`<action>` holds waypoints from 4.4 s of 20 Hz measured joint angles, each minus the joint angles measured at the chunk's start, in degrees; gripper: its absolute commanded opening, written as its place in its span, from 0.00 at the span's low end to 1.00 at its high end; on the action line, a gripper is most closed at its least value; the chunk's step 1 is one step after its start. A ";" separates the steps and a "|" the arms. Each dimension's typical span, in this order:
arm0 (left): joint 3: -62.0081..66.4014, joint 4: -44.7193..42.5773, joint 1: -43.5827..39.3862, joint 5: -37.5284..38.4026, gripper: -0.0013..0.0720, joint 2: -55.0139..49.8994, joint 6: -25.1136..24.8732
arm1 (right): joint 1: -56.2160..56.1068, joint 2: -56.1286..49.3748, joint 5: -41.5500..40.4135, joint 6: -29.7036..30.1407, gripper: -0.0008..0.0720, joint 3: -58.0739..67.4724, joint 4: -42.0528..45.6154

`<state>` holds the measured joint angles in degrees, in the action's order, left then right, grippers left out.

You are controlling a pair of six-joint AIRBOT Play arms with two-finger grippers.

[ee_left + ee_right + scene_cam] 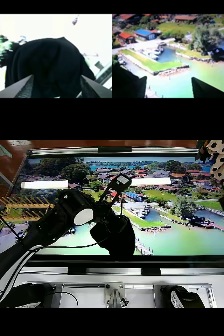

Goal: Fold the shirts.

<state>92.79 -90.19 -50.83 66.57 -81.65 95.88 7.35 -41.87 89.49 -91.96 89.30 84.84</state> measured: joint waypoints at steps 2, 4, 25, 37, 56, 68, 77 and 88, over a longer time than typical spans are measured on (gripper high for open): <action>0.28 -3.28 0.87 4.94 0.89 0.04 0.17 | 0.07 -1.75 1.20 0.00 0.94 -1.66 0.22; 0.17 -6.47 4.31 10.99 0.83 1.18 -0.81 | 0.09 -4.07 1.75 -0.20 0.94 -4.76 0.22; -42.45 42.51 23.02 -17.16 0.56 1.88 -8.87 | -15.50 -28.83 -12.92 0.76 0.94 -32.04 -15.10; -42.82 44.30 24.13 -20.85 0.07 -0.31 -12.79 | -25.20 -30.10 -26.14 -6.29 0.94 -32.13 -17.99; -13.29 44.09 30.88 -11.06 0.07 8.72 -27.50 | -25.66 -22.01 -28.15 12.79 0.10 -14.32 -15.85; 12.41 39.67 32.52 15.45 0.07 16.68 -22.03 | -25.59 -3.39 -7.82 4.90 0.10 0.92 -17.46; -21.51 36.44 30.67 11.13 0.07 16.31 -20.28 | -25.66 -4.31 -8.35 7.39 0.10 -28.76 -17.38; -33.48 40.04 35.60 -0.28 0.92 8.33 -18.84 | -25.62 -11.76 -29.40 5.68 0.96 -36.98 -11.04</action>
<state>59.31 -50.15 -15.22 66.28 -73.32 77.03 -18.26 -53.63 60.10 -86.28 52.31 73.80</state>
